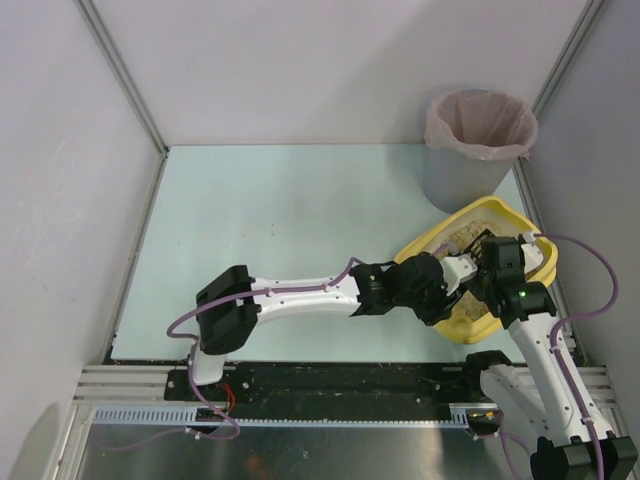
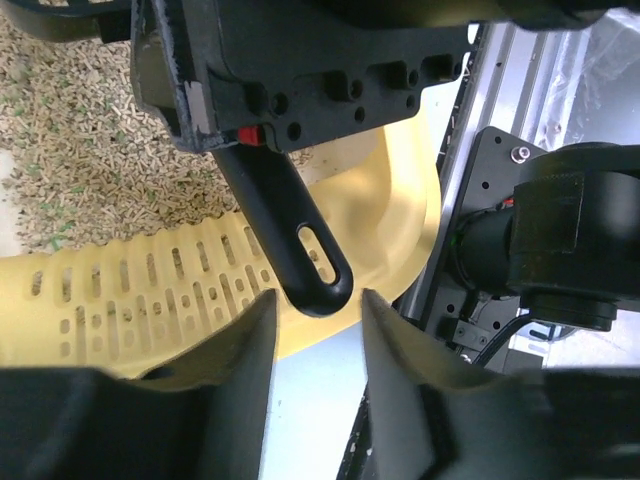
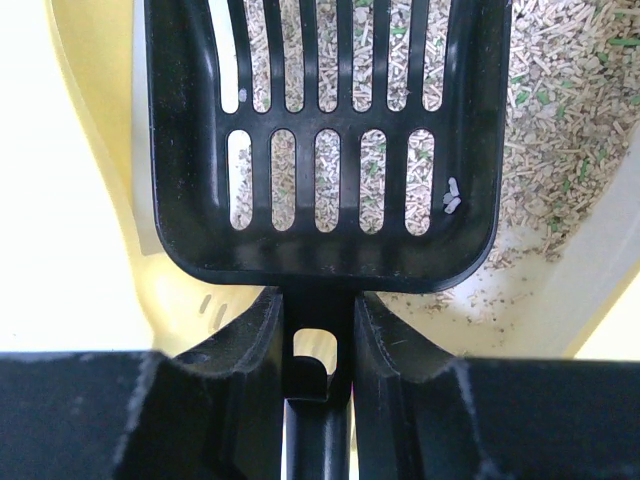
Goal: Clean the litter box
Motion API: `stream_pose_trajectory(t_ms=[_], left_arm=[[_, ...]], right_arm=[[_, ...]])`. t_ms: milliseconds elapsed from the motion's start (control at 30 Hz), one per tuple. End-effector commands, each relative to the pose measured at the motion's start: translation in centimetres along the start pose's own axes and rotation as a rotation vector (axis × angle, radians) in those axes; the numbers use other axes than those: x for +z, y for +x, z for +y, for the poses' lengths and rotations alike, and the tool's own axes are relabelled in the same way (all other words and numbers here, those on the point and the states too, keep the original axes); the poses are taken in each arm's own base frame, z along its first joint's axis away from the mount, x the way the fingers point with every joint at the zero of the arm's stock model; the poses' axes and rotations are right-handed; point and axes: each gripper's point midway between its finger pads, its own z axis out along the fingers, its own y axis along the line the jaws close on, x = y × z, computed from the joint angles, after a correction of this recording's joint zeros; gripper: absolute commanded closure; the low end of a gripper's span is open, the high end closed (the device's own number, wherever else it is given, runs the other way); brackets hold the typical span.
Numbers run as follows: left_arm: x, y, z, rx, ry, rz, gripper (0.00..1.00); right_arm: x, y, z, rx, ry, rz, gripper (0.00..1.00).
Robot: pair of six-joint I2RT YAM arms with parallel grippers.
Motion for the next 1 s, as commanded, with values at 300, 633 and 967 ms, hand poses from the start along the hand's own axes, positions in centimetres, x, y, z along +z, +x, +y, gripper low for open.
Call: stream_pose_trajectory(t_ms=[300, 633, 967], left_arm=[[-4.7, -4.5, -2.0, 0.008, 0.055, -0.122, 0.23], [-14.6, -2.9, -0.5, 0.171, 0.074, -0.179, 0.01], [-20.5, -4.1, 10.6, 0.067, -0.239, -0.256, 0.01]], right_arm=[[-1.3, 2.2, 1.2, -0.026, -0.073, 0.194, 1.0], [-4.2, 2.5, 0.9, -0.081, -0.064, 0.39, 1.0], [-5.5, 3.7, -0.2, -0.087, -0.028, 0.613, 1.0]])
